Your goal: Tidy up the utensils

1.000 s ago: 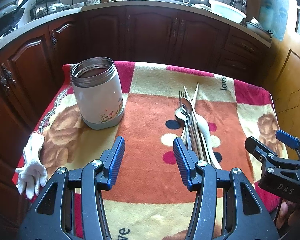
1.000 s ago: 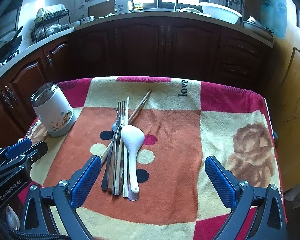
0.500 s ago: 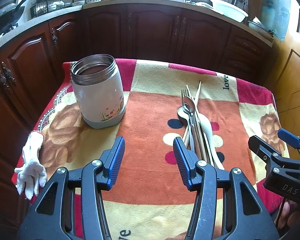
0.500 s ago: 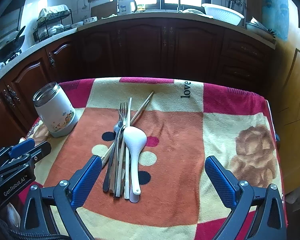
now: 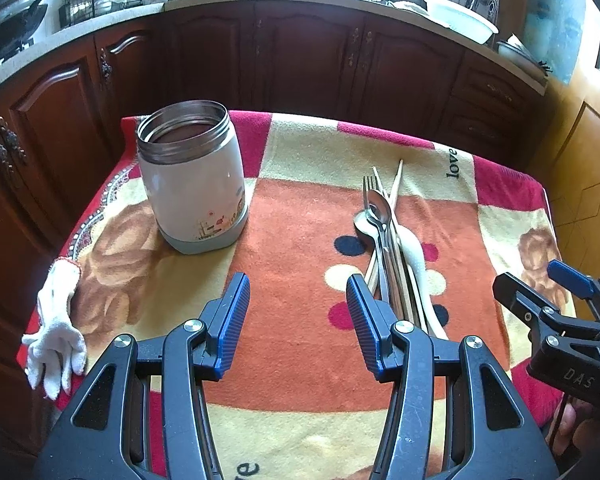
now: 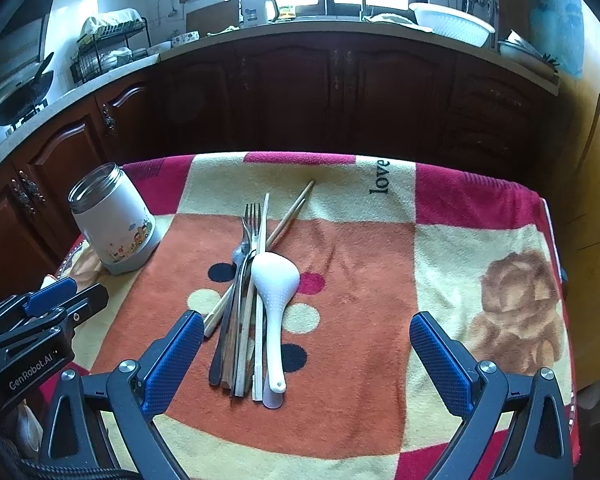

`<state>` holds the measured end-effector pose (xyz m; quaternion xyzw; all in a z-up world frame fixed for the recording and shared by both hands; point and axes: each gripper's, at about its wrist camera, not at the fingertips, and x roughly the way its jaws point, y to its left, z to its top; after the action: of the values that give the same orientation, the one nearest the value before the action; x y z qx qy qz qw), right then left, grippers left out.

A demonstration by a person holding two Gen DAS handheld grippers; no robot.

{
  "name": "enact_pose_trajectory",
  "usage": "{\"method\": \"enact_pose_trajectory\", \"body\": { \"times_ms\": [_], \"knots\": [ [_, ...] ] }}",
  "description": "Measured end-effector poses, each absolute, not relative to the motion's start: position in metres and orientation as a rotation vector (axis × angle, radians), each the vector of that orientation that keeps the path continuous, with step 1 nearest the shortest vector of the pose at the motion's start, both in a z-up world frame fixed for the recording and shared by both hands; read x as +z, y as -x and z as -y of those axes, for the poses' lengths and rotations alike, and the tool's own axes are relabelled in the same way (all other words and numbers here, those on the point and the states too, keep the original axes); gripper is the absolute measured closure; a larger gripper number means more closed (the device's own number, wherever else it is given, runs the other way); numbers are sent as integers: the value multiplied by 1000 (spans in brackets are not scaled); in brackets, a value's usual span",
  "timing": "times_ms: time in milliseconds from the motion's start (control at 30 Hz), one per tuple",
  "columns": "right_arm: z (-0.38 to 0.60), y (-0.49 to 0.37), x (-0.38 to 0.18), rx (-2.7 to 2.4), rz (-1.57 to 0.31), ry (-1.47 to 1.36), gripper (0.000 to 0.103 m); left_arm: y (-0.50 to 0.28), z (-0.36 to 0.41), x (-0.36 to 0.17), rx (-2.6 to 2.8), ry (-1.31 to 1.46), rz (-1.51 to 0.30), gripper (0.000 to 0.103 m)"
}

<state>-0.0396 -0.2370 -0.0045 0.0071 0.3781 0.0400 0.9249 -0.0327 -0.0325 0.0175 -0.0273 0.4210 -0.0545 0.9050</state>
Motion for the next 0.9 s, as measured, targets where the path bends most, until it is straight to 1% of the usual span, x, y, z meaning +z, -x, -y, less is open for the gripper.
{"method": "enact_pose_trajectory", "body": {
  "times_ms": [33, 67, 133, 167, 200, 233, 333, 567, 700, 733, 767, 900],
  "knots": [
    [237, 39, -6, 90, -775, -16, 9, 32, 33, 17, -115, 57, -873, 53],
    [238, 37, -8, 101, -777, -20, 11, 31, 33, 16, -118, 58, -878, 53],
    [240, 31, -12, 127, -790, -33, 22, 29, 34, 13, -128, 59, -887, 53],
    [241, 28, -14, 148, -794, -45, 26, 27, 34, 12, -130, 60, -890, 53],
    [242, 23, -16, 173, -799, -61, 33, 26, 34, 10, -134, 60, -896, 53],
    [242, 21, -17, 185, -803, -69, 38, 24, 35, 9, -139, 59, -902, 53],
    [243, 8, -22, 228, -815, -97, 47, 18, 38, 6, -151, 55, -914, 53],
    [234, -22, -43, 286, -885, -110, 49, -1, 47, -3, -198, 49, -946, 53],
    [223, -43, -45, 316, -891, -86, 49, -8, 46, -8, -190, 55, -958, 53],
    [219, -49, -44, 330, -885, -84, 55, -10, 45, -10, -188, 56, -962, 53],
    [216, -55, -44, 343, -883, -81, 58, -11, 45, -12, -184, 55, -965, 53],
    [202, -84, -46, 373, -895, -51, 63, -17, 43, -17, -184, 50, -974, 53]
  ]
}}
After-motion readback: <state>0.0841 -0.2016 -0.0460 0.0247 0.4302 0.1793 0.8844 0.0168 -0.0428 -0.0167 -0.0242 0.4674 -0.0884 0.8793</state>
